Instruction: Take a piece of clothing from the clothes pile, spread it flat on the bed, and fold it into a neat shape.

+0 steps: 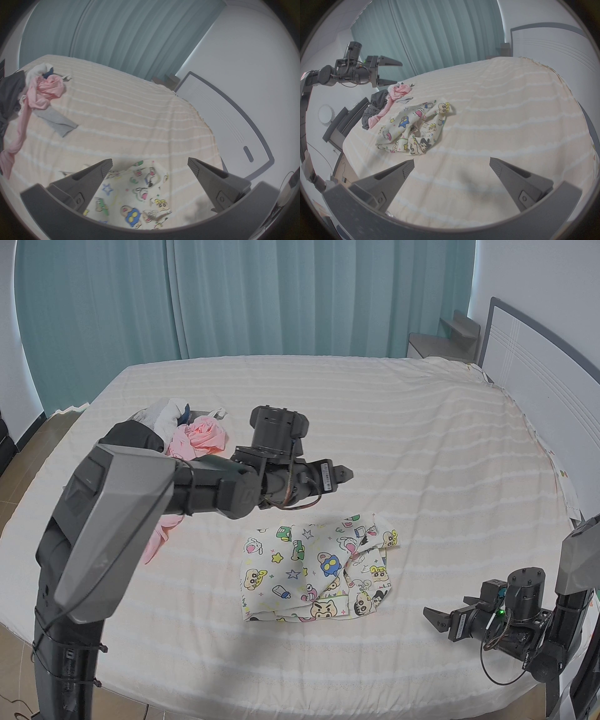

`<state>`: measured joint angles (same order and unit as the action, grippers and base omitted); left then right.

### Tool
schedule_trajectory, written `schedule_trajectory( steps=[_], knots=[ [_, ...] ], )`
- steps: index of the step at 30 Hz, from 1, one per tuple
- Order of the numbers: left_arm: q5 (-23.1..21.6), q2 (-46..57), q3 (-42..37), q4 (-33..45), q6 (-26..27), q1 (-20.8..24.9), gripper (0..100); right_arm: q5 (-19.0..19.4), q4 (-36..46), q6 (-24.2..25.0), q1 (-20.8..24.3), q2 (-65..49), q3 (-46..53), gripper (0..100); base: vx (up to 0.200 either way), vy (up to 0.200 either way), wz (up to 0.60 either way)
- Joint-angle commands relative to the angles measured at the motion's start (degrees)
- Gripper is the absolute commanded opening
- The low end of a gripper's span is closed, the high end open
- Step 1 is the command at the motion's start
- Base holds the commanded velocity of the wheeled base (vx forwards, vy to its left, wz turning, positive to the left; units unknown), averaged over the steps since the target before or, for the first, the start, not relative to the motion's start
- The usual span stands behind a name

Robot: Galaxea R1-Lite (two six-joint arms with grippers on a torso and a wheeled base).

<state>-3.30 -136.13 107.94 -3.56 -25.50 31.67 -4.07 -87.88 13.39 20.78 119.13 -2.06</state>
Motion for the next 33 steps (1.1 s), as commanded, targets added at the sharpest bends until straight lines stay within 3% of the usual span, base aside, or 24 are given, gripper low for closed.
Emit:
schedule_trajectory(
  steps=[1, 3, 5, 12, 16, 19, 24, 29, 33],
  knots=[
    [-2.32, 13.17, -15.47, -0.83, -0.69, -6.18, 100, -0.06, 0.26, -2.66, 4.53, 0.49, -7.61, 100, 0.0, 0.0, 0.0],
    [-6.19, 21.35, -29.1, -4.53, -0.51, -10.75, 100, -0.06, 4.47, -6.09, 5.58, 2.07, -14.46, 100, 0.0, 0.0, 0.0],
    [-8.83, 25.65, -37.89, -9.36, -0.43, -14.27, 100, 0.03, 9.84, -6.18, 6.37, 1.81, -19.91, 100, 0.0, 0.0, 0.0],
    [-10.76, 32.86, -68.12, -33.35, -1.92, -24.99, 100, -0.41, 31.28, -6.62, 9.98, 1.55, -39.34, 100, 0.0, 0.0, 0.0],
    [-16.65, 35.41, -83.94, -45.57, -11.15, -28.16, 100, -2.52, 38.66, -6.79, 13.67, 5.77, -50.59, 100, 0.0, 0.0, 0.0],
    [-19.2, 34.53, -94.05, -54.89, -13.61, -30.88, 100, -6.3, 39.37, -8.99, 15.51, 11.48, -59.02, 100, 0.0, 0.0, 0.0],
    [-22.1, 27.59, -103.63, -68.42, -14.75, -34.75, 100, -6.3, 41.83, -13.56, 15.87, 16.93, -67.37, 100, 0.0, 0.0, 0.0],
    [-22.8, 19.68, -107.94, -80.99, -16.51, -36.42, 100, -6.21, 50.44, -13.56, 18.68, 19.65, -77.74, 100, 0.0, 0.0, 0.0],
    [-23.06, 18.62, -107.94, -82.31, -16.77, -37.12, 100, -6.21, 52.64, -13.56, 20.61, 22.55, -82.05, 100, 0.0, 0.0, 0.0]
  ],
)
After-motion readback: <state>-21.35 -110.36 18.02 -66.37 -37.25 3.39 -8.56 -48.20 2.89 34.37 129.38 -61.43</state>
